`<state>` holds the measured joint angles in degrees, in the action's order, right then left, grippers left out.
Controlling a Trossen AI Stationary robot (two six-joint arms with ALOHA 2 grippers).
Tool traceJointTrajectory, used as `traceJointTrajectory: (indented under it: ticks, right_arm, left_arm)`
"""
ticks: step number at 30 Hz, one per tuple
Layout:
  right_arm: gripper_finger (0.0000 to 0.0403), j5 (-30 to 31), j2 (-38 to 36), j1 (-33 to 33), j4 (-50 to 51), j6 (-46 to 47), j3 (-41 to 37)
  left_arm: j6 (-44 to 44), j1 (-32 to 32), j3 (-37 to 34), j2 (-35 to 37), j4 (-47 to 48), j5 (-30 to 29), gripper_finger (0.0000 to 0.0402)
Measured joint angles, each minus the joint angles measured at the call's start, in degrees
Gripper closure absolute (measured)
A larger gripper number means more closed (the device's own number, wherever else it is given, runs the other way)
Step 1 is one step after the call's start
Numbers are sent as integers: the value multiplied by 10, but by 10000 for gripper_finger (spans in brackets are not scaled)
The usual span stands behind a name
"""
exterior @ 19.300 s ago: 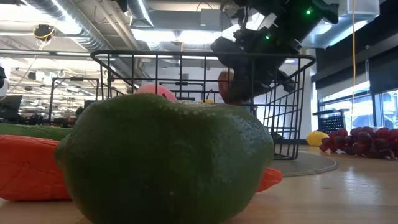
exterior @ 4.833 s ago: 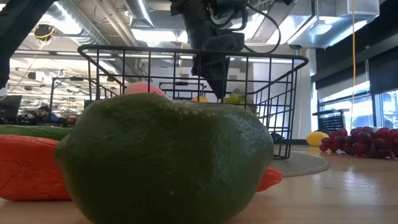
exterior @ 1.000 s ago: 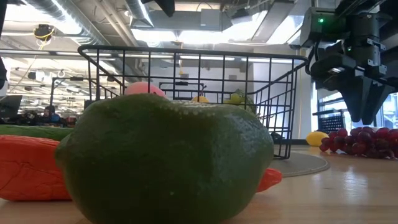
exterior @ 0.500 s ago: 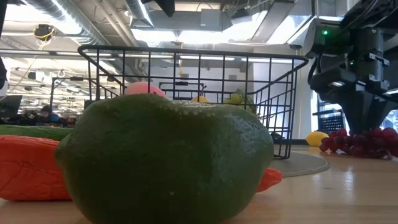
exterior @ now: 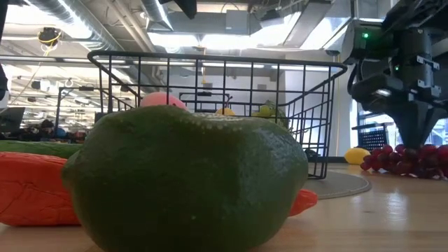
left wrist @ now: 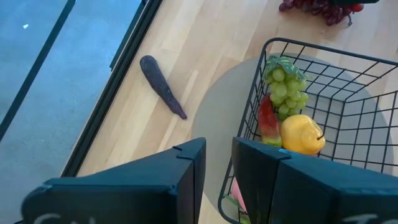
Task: Build produce basket
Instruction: Put the red grapes into the black wire basket
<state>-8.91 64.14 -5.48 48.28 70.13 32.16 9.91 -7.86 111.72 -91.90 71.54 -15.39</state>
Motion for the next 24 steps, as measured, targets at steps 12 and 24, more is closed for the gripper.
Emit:
traceJointTrajectory:
  ticks: [12,24]
  right_arm:
    - [402,3,0,2,198,-90,201]
    - [403,-2,73,2,349,-260,461]
  left_arm:
    - [0,0,0,0,0,0,334]
    - [-15,0,0,0,0,0,334]
